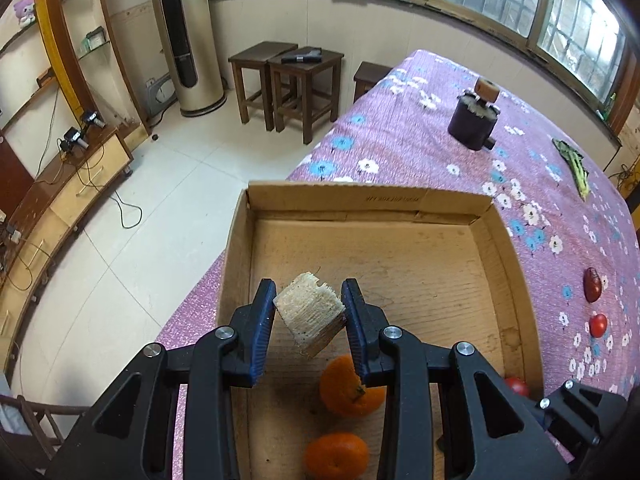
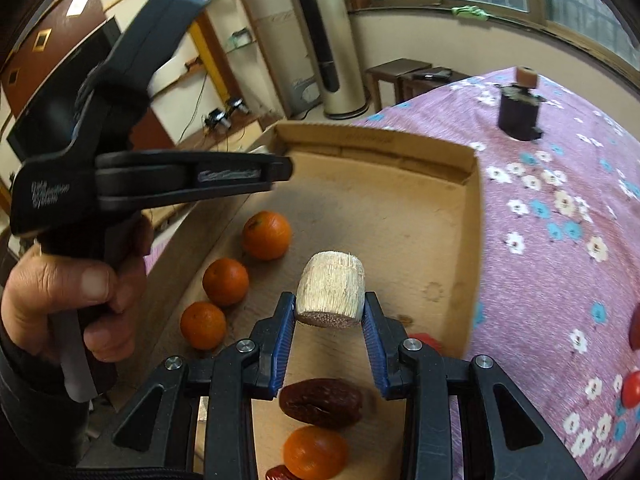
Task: Organize fruits
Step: 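Carry both wooden blocks into the cardboard tray and open both tools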
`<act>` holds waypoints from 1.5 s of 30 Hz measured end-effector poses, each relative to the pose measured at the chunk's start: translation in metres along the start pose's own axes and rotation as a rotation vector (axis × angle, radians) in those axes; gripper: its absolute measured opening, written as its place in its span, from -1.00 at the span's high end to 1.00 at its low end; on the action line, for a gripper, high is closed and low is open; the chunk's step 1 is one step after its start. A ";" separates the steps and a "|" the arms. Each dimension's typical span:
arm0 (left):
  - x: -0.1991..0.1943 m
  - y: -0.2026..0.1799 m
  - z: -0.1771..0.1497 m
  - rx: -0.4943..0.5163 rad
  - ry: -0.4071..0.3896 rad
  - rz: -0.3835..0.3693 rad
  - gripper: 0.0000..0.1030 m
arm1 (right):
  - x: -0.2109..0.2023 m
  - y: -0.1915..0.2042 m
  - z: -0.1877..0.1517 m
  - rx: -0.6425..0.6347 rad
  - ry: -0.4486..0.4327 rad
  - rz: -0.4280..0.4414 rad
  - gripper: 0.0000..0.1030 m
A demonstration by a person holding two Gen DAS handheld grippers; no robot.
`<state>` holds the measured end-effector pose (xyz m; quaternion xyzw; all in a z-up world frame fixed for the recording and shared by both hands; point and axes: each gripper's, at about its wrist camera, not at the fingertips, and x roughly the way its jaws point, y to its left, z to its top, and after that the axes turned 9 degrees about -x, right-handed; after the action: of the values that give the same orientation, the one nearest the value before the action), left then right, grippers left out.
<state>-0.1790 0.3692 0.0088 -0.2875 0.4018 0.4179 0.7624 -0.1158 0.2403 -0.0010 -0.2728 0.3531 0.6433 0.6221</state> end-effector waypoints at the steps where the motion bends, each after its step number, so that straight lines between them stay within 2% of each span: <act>1: 0.001 0.000 0.000 0.002 0.004 0.003 0.39 | 0.003 0.002 0.000 -0.011 0.008 -0.002 0.35; 8: 0.016 -0.003 -0.004 0.019 0.055 0.033 0.39 | 0.012 0.009 -0.002 -0.049 0.060 -0.010 0.34; 15: 0.014 -0.005 -0.008 0.027 0.058 0.071 0.38 | 0.016 0.018 -0.005 -0.072 0.083 -0.041 0.27; 17: 0.012 -0.003 -0.008 0.021 0.054 0.072 0.38 | 0.013 0.018 -0.007 -0.066 0.077 -0.040 0.24; 20: 0.007 -0.001 -0.011 0.014 0.044 0.069 0.37 | 0.007 0.013 -0.006 -0.056 0.063 -0.044 0.10; 23: 0.002 -0.003 -0.013 0.015 0.032 0.066 0.09 | 0.000 0.014 -0.007 -0.061 0.053 -0.055 0.03; 31: -0.020 -0.004 -0.018 0.002 -0.012 0.041 0.05 | -0.030 0.009 -0.013 -0.034 -0.003 -0.075 0.03; 33: -0.027 -0.004 -0.020 -0.004 -0.026 0.028 -0.11 | -0.043 0.004 -0.018 -0.017 -0.026 -0.086 -0.04; 35: -0.034 -0.007 -0.022 -0.004 -0.045 0.017 -0.16 | -0.052 -0.001 -0.021 -0.001 -0.041 -0.095 -0.06; 45: -0.057 -0.035 -0.031 0.046 -0.067 -0.032 -0.16 | -0.093 -0.030 -0.047 0.076 -0.083 -0.153 -0.06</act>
<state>-0.1792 0.3050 0.0449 -0.2620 0.3811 0.4058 0.7883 -0.0827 0.1457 0.0410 -0.2485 0.3294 0.5906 0.6935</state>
